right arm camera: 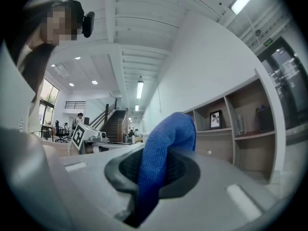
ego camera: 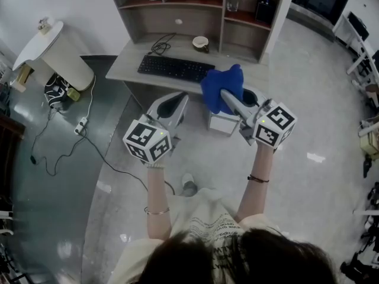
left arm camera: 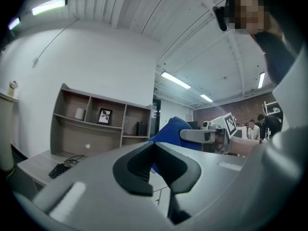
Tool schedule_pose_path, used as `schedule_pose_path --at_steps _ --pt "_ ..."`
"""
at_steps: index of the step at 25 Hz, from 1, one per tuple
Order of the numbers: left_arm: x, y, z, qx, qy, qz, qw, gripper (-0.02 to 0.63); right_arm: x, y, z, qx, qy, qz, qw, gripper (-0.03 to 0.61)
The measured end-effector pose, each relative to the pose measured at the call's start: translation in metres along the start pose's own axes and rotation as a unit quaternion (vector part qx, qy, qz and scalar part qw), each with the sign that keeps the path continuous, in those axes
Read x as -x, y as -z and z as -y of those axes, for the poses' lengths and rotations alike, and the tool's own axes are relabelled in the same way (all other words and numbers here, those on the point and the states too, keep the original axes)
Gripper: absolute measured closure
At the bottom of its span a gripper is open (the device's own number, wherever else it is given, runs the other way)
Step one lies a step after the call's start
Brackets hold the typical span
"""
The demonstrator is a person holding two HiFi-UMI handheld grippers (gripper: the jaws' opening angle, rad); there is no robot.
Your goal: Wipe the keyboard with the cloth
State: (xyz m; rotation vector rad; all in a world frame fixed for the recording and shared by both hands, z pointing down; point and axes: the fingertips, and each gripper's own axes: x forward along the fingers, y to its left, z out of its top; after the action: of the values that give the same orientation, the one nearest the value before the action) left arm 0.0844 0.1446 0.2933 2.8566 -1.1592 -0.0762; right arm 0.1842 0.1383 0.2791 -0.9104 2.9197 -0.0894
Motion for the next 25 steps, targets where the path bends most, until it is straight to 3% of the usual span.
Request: schedule_pose_path --at_steps 25 --pt "-0.035 0.013 -0.081 -0.005 0.057 -0.023 0.9981 0.617 -0.064 0.013 0.044 -0.005 0.063 0.001 0.998 0.526"
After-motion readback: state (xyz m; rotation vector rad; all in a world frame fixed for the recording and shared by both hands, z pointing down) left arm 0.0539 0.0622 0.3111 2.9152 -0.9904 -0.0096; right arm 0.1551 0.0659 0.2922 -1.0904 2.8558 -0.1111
